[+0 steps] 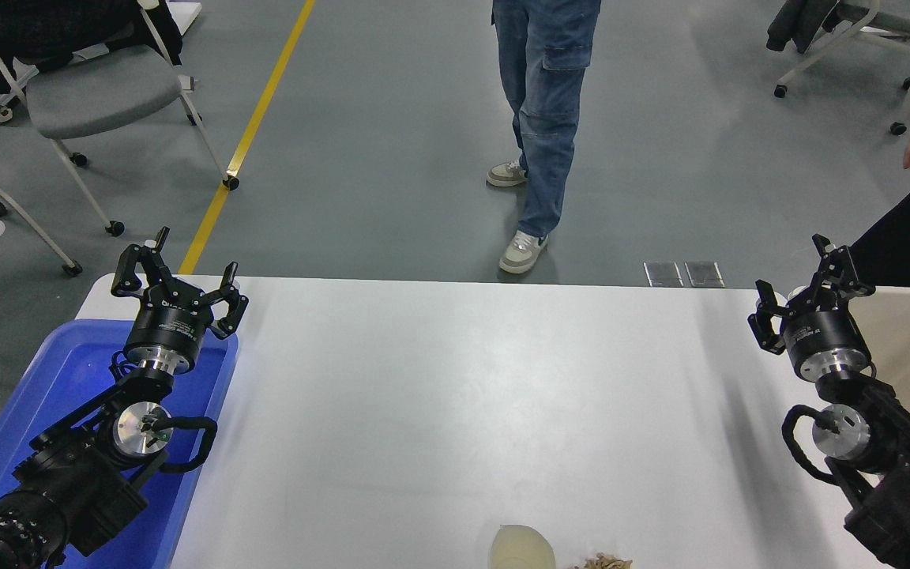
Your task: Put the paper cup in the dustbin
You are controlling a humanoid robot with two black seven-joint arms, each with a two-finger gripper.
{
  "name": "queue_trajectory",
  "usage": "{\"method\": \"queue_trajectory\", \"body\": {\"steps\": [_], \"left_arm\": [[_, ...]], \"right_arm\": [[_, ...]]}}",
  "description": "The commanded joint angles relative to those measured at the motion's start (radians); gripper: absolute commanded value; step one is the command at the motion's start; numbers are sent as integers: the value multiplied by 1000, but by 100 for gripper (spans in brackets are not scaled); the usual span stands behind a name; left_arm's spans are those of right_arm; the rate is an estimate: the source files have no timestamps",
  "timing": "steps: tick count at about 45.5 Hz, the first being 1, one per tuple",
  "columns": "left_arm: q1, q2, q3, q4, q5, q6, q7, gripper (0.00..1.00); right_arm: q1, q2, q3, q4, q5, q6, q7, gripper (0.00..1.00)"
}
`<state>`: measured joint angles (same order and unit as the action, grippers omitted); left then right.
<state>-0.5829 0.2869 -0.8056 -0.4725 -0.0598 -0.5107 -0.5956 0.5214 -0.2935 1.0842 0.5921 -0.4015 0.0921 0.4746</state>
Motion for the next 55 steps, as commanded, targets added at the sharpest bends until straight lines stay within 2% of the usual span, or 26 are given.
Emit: {"method": "queue_trajectory", "body": {"steps": [1, 55], "left_arm": [[0, 0, -1, 0, -2, 0, 2, 100], [0, 0, -1, 0, 0, 0, 0, 100]], "right_arm": [[-3, -1, -3, 2, 1, -2, 2, 100], [-3, -1, 0, -5, 3, 0, 7, 100]]}}
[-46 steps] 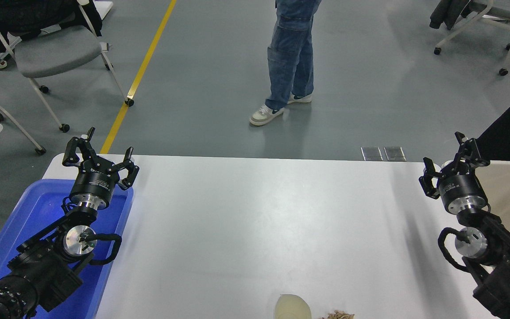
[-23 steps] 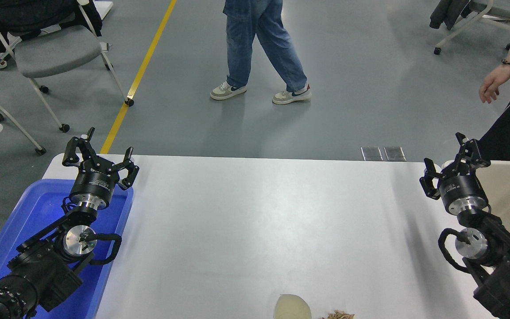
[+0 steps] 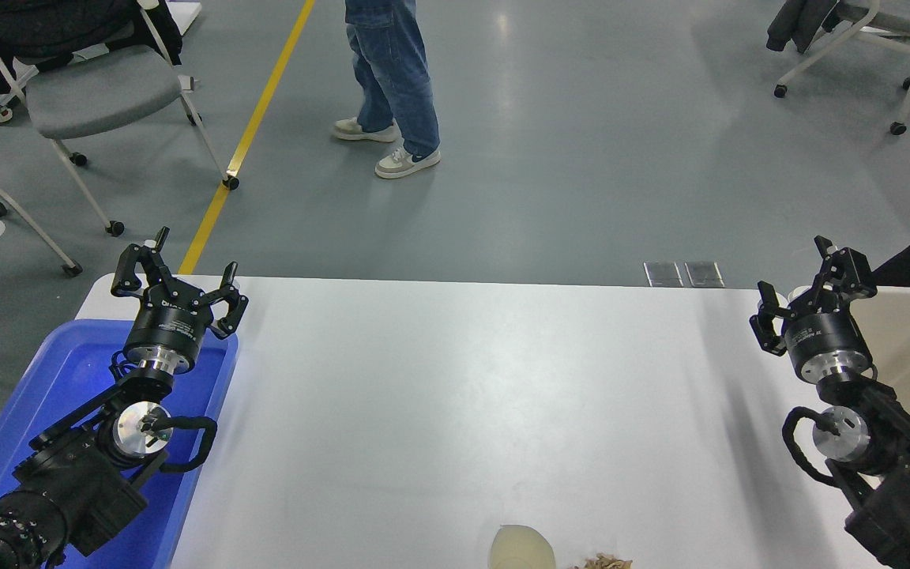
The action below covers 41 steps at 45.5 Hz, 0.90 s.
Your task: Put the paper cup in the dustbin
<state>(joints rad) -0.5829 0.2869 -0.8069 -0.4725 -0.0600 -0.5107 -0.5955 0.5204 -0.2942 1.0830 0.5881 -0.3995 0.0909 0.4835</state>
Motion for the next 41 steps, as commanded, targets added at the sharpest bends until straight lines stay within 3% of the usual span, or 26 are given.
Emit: {"method": "queue_trajectory", "body": {"steps": [1, 30, 37, 41], "left_arm": [[0, 0, 0, 0, 0, 0, 0, 100], [0, 0, 0, 0, 0, 0, 0, 100], [0, 0, 0, 0, 0, 0, 0, 100], [0, 0, 0, 0, 0, 0, 0, 100]], "right_arm": [[-2, 0, 0, -1, 1, 3, -2, 100], [-2, -8, -9, 22, 30, 18, -22, 100], [-19, -74, -3, 200, 31, 9, -233, 100], [-19, -134, -17, 304, 18, 10, -252, 100]]}}
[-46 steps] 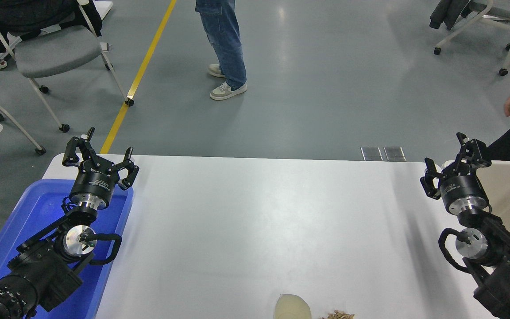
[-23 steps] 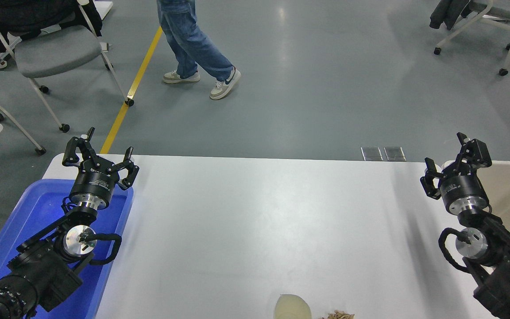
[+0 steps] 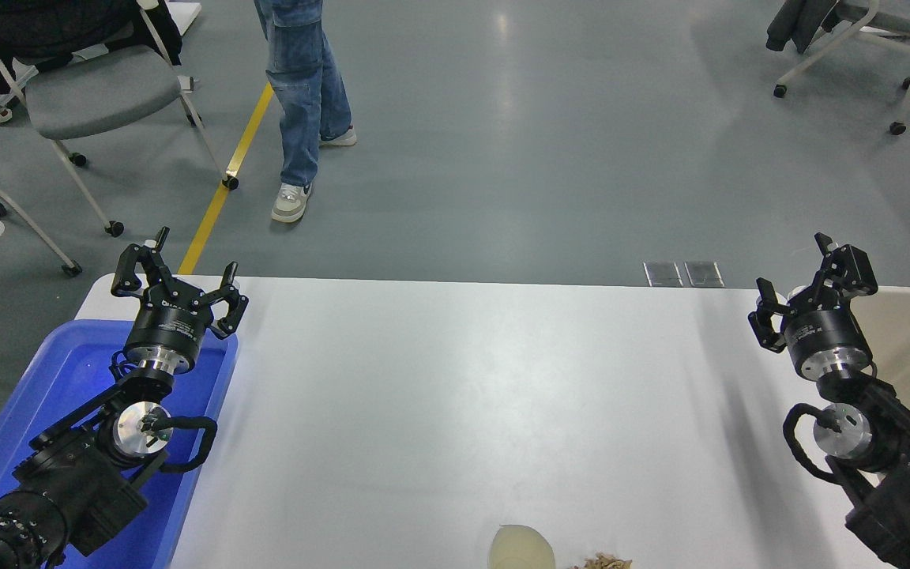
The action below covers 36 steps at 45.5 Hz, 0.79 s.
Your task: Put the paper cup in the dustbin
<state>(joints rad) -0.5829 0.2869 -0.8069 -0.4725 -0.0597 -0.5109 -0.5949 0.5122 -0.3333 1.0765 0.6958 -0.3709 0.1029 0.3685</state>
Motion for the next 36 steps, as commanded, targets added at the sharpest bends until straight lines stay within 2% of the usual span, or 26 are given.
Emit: {"method": "queue_trajectory", "body": {"steps": [1, 7, 15, 24, 29, 36], "left_arm": [[0, 0, 0, 0, 0, 0, 0, 100], [0, 0, 0, 0, 0, 0, 0, 100], [0, 0, 0, 0, 0, 0, 0, 100], [0, 0, 0, 0, 0, 0, 0, 100], [0, 0, 0, 0, 0, 0, 0, 100], [0, 0, 0, 0, 0, 2, 0, 100]], "right_arm": [[-11, -113, -20, 221, -14, 1, -140, 100], [15, -259, -208, 338, -83, 12, -151, 100], [88, -398, -406, 545, -264, 12, -232, 100], [199, -426, -529, 672, -436, 12, -374, 100], [293, -447, -639, 715, -522, 15, -379, 100], [465, -454, -831, 775, -735, 21, -364, 100]]}}
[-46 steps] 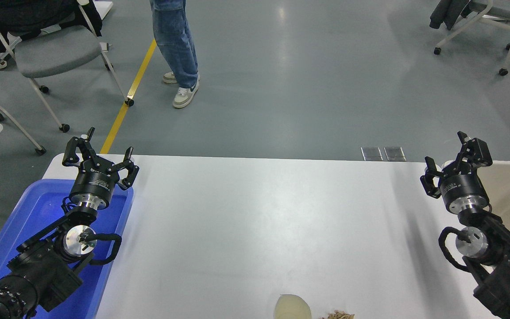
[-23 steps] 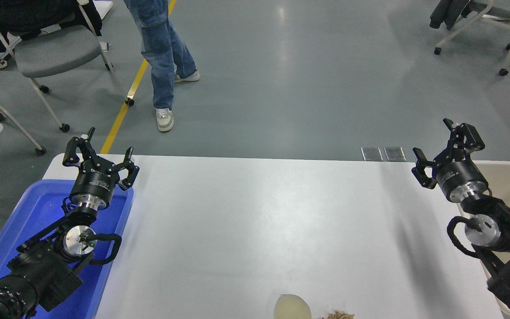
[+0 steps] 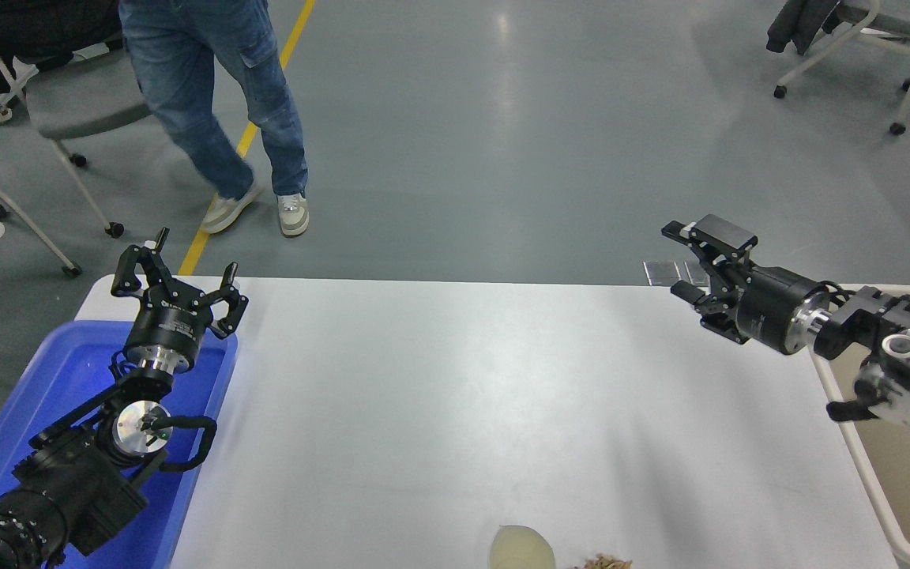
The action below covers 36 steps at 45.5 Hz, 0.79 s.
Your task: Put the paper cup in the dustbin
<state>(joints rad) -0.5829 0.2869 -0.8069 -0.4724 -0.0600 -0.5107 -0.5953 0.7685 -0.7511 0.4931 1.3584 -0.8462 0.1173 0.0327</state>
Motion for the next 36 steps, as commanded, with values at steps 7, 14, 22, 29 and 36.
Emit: {"method": "queue_trajectory", "body": {"steps": [7, 14, 22, 29, 36], "left_arm": [[0, 0, 0, 0, 0, 0, 0, 100], [0, 0, 0, 0, 0, 0, 0, 100], [0, 0, 0, 0, 0, 1, 0, 100], [0, 0, 0, 0, 0, 0, 0, 100], [0, 0, 0, 0, 0, 0, 0, 100]], "right_arm": [[448, 28, -525, 139, -338, 10, -5, 100], [635, 125, -738, 177, -343, 38, -2, 100], [773, 271, -942, 185, -425, 44, 50, 100], [798, 374, -1053, 177, -510, 44, 76, 100], [790, 479, -1142, 174, -562, 48, 81, 100]]}}
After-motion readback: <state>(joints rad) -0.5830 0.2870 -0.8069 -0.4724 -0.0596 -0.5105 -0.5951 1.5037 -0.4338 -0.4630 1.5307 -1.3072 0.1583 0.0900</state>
